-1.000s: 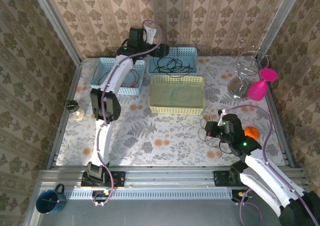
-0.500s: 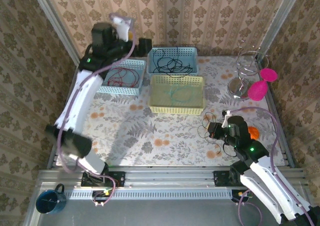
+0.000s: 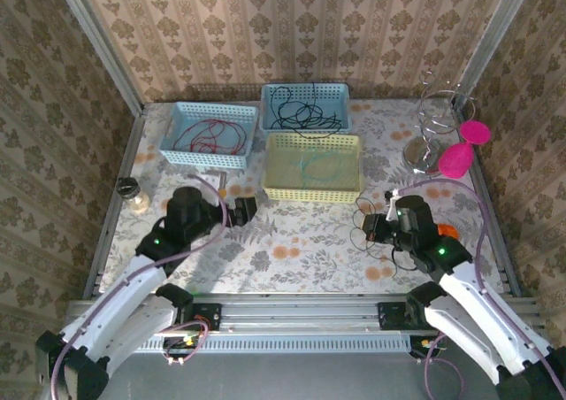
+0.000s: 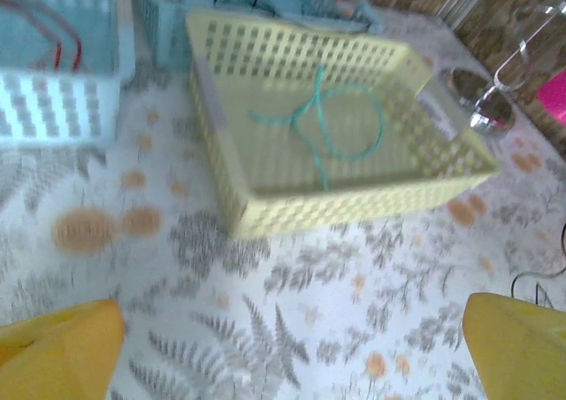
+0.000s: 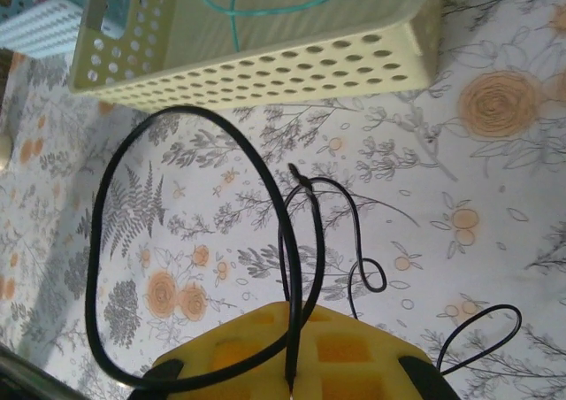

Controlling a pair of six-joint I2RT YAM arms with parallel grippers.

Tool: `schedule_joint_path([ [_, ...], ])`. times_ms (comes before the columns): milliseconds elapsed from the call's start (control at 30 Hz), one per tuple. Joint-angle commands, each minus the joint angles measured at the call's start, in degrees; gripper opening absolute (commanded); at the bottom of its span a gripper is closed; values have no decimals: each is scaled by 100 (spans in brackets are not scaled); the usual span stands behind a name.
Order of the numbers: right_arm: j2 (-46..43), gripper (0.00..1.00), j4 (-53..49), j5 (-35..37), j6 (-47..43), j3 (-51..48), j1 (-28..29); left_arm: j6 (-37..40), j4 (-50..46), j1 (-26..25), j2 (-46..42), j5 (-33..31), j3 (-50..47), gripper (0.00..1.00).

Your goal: Untangle the cables

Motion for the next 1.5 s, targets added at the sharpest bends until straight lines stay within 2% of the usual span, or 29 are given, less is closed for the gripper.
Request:
schedule_joint_path([
  [0, 226, 0, 232, 395, 69, 421, 608, -611, 183, -46, -431, -223, -401, 99],
  [67, 354, 0, 165, 751, 52, 812, 1005, -630, 45, -54, -679, -326, -457, 99],
  [167, 578, 0, -52, 1076, -102, 1562, 1299, -835, -224, -62, -1039, -758, -472, 100],
  [300, 1081, 0, -145, 1222, -503, 2702, 1407, -965, -429, -62, -1523, -1129, -549, 100],
  [400, 1817, 0, -92, 1368, -960, 3717, 1376, -769, -916, -61, -1853, -1398, -353, 100],
  [467, 2472, 0, 189, 1172, -1133, 4409, 1157, -547, -1282, -62, -1998, -1566, -108, 100],
  [533, 3150, 0, 624, 595, -795, 4930, 612, -461, -1510, -62, -2024, -1622, 84, 100],
  [600, 3917, 0, 1098, 214, -522, 5459, 223, -549, -1656, -61, -2008, -1569, 158, 100],
  [733, 5496, 0, 1387, -182, -346, 7048, -189, -516, -1800, -62, -2011, -1284, 184, 100],
  [933, 7629, 0, 976, -309, -163, 9441, -637, -626, -1849, -62, -2062, -1126, 243, 100],
  [1067, 8705, 1, 694, -453, 81, 10213, -901, -697, -1925, -62, -2153, -1055, 239, 100],
  [1100, 8873, 7, 682, -521, 120, 10286, -936, -691, -1927, -62, -2173, -1023, 225, 100],
  [1167, 9211, 40, 275, -559, 205, 10584, -1019, -678, -1946, -61, -2213, -977, 213, 100],
  [1300, 9263, 62, -685, -288, 10, 10855, -1050, -544, -2001, -62, -2203, -912, 269, 100],
  [1400, 8770, 66, -758, -184, -205, 10410, -1046, -423, -2003, -62, -2191, -943, 361, 100],
  [1467, 8293, 73, -739, -171, -385, 9972, -1038, -344, -2014, -55, -2137, -995, 477, 100],
])
